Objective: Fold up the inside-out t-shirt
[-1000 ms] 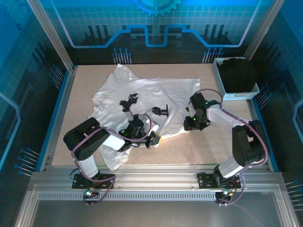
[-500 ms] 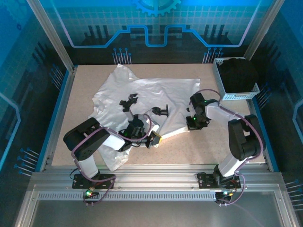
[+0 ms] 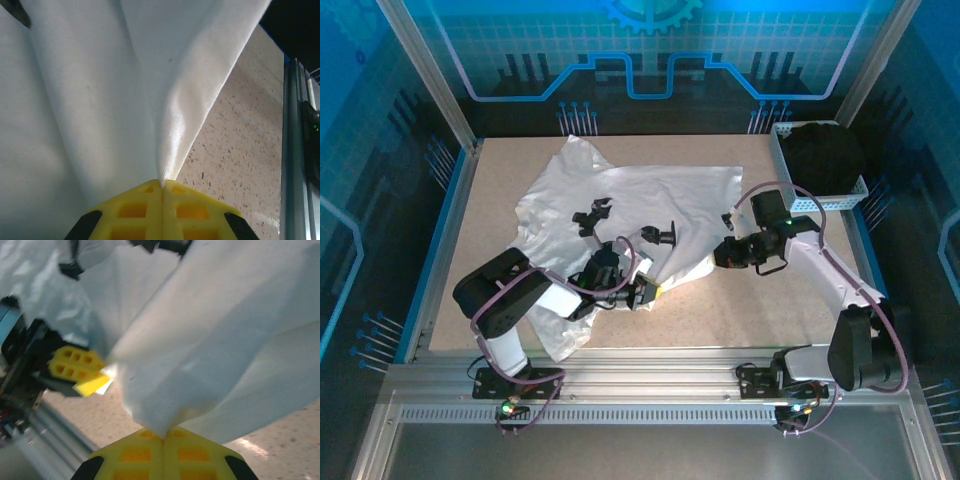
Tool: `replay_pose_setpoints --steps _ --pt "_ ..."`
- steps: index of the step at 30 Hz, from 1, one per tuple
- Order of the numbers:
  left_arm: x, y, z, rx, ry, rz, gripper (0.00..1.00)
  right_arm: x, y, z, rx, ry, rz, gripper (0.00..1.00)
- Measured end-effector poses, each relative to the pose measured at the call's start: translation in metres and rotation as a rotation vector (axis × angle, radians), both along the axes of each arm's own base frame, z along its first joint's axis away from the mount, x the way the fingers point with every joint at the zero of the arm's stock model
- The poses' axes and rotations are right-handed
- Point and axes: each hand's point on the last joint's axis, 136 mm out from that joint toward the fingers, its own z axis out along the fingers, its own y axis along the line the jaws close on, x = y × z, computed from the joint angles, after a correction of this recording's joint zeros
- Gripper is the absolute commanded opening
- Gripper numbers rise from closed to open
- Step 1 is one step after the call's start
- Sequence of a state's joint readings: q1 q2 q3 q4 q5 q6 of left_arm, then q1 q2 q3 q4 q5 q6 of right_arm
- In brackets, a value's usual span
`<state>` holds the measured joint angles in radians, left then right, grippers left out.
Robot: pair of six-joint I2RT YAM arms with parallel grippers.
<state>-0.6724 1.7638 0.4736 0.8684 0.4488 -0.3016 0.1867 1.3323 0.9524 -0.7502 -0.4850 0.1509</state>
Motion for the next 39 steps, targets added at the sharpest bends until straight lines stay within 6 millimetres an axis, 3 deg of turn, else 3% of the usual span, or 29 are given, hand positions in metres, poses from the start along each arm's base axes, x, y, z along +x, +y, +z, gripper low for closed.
replay_pose_setpoints --steps 5,8,14,19,24,28,34,39 --pt "0.01 0.005 0.004 -0.061 0.023 0.041 0.0 -0.006 0.012 0.007 0.082 0.016 0.042 0.0" --pt "0.01 0.006 0.002 -0.066 0.043 0.048 0.0 -0.001 0.009 -0.006 0.062 0.058 0.029 0.0" --pt "0.002 0.007 -0.007 -0.017 0.065 0.035 0.0 0.011 -0.024 -0.047 -0.117 0.132 -0.073 0.0" --pt "-0.014 -0.007 -0.003 0.04 0.019 -0.031 0.0 0.015 -0.046 -0.061 -0.237 0.139 -0.163 0.08" --pt "-0.031 -0.02 -0.007 0.092 -0.008 -0.1 0.0 0.004 -0.063 -0.079 -0.324 0.181 -0.232 0.2" --pt "-0.043 -0.027 -0.012 0.128 -0.012 -0.139 0.0 -0.003 -0.07 -0.076 -0.345 0.165 -0.28 0.34" --pt "-0.052 -0.03 -0.016 0.152 -0.012 -0.163 0.0 -0.012 -0.066 -0.057 -0.343 0.101 -0.312 0.39" --pt "-0.054 -0.03 -0.018 0.163 -0.021 -0.167 0.0 -0.024 -0.051 -0.058 -0.324 0.116 -0.302 0.41"
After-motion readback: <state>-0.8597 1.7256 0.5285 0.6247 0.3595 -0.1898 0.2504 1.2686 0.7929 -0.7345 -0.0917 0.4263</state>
